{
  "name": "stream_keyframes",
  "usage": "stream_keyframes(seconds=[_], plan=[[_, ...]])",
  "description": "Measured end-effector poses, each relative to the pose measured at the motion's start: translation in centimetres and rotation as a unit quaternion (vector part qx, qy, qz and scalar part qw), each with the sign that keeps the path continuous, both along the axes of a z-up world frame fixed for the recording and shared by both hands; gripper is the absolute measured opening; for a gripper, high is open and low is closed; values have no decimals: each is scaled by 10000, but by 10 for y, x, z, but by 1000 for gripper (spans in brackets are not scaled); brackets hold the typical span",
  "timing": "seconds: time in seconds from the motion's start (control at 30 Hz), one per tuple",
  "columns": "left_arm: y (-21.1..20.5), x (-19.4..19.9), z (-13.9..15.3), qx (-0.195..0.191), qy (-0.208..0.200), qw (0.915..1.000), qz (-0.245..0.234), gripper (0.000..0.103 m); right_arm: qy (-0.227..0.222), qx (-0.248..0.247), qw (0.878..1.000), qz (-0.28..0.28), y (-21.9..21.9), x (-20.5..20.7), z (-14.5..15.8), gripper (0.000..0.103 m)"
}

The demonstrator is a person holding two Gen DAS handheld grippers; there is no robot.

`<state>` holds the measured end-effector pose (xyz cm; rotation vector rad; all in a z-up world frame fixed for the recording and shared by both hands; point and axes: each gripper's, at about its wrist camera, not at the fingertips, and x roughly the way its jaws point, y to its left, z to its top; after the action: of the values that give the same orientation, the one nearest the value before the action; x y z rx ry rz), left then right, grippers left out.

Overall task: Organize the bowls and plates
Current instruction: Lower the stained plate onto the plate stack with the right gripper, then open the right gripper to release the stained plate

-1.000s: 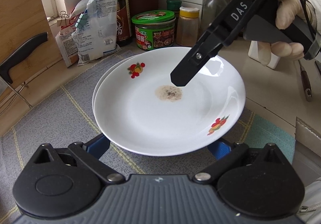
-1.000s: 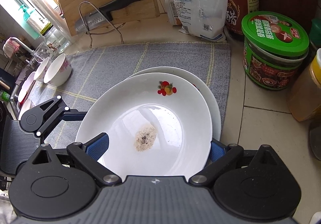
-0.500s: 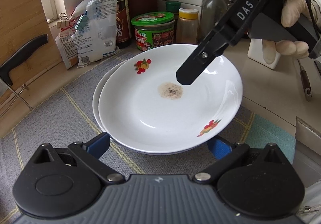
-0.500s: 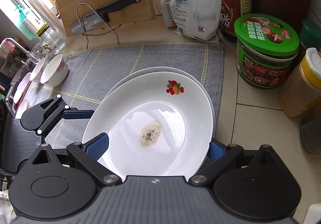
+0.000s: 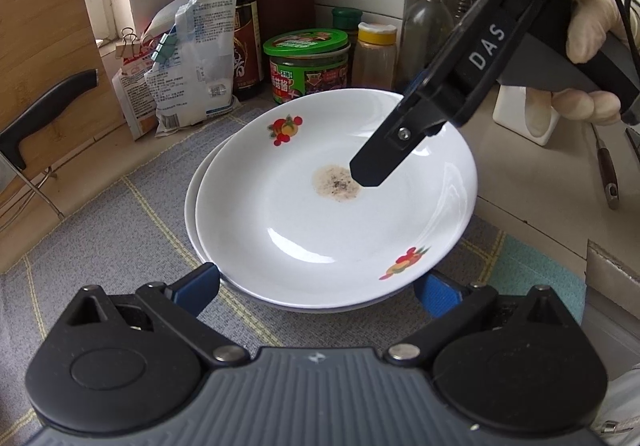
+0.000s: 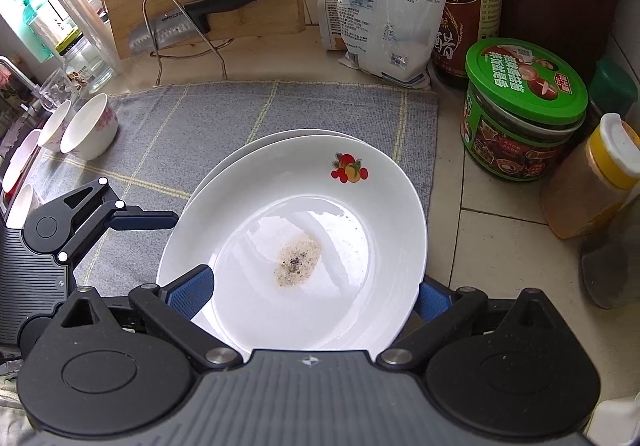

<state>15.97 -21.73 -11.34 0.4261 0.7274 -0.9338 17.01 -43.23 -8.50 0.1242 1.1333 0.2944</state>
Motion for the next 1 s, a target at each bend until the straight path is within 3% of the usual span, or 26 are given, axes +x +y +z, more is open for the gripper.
stream_keyframes(seconds=[0.2, 0.63, 0.77, 1.0], plan=[[-1, -1, 1, -13, -31, 10000, 50, 103, 13, -304, 9995, 43, 5, -1, -1, 103], [-3, -5, 1, 72, -108, 9999, 45, 103, 16, -400, 9992, 31, 5, -7, -1, 103], [1, -7, 7, -39, -105, 9999, 118, 103, -192, -471, 9986, 157, 10, -9, 6, 103], [14, -12, 16, -205, -195, 9984, 481, 102, -944, -1421, 9837, 564, 38, -22, 16, 103]])
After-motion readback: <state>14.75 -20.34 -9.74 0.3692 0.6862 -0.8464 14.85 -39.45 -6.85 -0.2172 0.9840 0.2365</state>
